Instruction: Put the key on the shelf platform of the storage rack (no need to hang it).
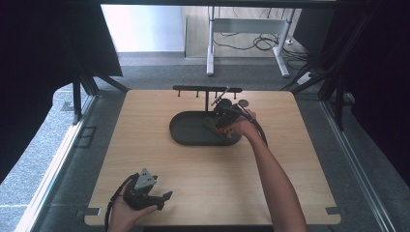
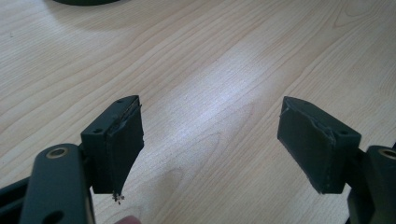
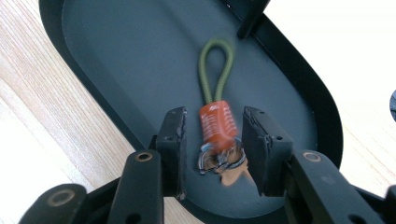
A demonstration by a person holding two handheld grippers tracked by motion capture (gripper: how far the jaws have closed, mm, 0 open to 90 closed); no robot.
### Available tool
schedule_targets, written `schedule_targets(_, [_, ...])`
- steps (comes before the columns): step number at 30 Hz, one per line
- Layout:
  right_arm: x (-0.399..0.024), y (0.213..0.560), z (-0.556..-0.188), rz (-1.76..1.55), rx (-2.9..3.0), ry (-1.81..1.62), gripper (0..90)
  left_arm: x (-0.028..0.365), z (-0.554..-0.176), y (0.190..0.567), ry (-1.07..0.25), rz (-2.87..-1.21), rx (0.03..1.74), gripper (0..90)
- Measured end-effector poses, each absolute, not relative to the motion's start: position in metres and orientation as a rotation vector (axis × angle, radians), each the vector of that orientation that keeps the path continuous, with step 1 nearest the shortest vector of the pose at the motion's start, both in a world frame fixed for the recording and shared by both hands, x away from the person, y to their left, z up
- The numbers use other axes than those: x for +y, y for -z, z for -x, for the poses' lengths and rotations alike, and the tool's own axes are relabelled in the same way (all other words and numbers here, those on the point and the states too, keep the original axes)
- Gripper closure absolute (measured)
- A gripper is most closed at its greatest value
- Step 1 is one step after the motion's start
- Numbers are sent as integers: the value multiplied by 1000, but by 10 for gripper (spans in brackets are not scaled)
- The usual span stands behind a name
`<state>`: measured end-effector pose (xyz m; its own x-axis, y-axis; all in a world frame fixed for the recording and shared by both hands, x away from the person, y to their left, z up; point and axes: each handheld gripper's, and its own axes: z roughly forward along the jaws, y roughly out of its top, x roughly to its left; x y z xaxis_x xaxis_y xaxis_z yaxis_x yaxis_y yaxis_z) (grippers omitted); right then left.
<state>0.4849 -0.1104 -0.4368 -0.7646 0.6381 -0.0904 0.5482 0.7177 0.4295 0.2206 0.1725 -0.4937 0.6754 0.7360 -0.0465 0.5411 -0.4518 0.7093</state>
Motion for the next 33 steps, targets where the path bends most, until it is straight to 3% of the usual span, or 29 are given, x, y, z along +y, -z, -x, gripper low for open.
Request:
schedule_targets(21, [-121,423,-473,-958,2678,-622,561,171,-221,495,-347,-2170,978,231])
schedule_targets(33, [-157,402,-440,-950,2638,-729,513,168,-222,497,-344,-2187,975,231])
